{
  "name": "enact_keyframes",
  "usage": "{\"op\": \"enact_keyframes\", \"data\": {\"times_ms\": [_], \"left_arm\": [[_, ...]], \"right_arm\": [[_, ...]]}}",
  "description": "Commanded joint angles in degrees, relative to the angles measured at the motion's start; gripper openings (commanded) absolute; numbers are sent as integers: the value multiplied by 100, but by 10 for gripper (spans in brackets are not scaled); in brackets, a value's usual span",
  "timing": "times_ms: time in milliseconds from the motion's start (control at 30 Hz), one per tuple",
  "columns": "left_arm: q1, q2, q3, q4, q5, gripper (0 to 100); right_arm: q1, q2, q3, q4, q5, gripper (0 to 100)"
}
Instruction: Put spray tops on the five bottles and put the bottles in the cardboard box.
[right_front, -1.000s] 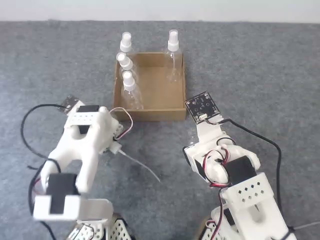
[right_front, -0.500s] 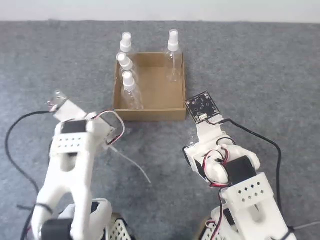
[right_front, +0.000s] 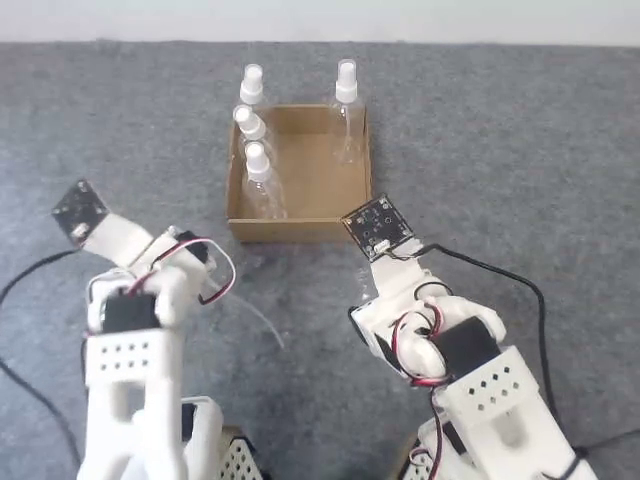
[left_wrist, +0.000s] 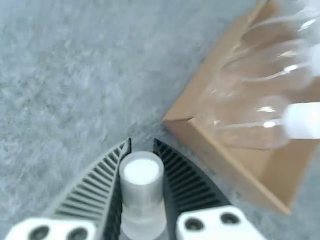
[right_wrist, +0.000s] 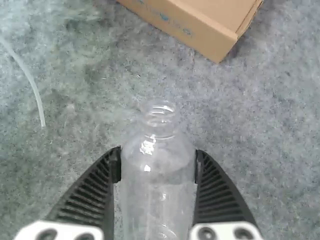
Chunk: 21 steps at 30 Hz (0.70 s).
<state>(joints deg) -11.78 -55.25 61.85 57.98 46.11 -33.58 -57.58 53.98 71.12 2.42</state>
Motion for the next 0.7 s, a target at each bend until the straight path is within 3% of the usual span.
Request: {"op": "enact_keyframes", "data": {"times_ms": [0, 400, 667], "left_arm": [[-26, -897, 84, -141, -44, 11], [-44, -2268, 312, -211, -44, 11], [-44, -3270, 321, -431, -44, 11]], "right_arm": [[-66, -163, -70, -127, 0, 26], [-857, -163, -62, -435, 0, 7], [-866, -268, -62, -593, 0, 7]]}}
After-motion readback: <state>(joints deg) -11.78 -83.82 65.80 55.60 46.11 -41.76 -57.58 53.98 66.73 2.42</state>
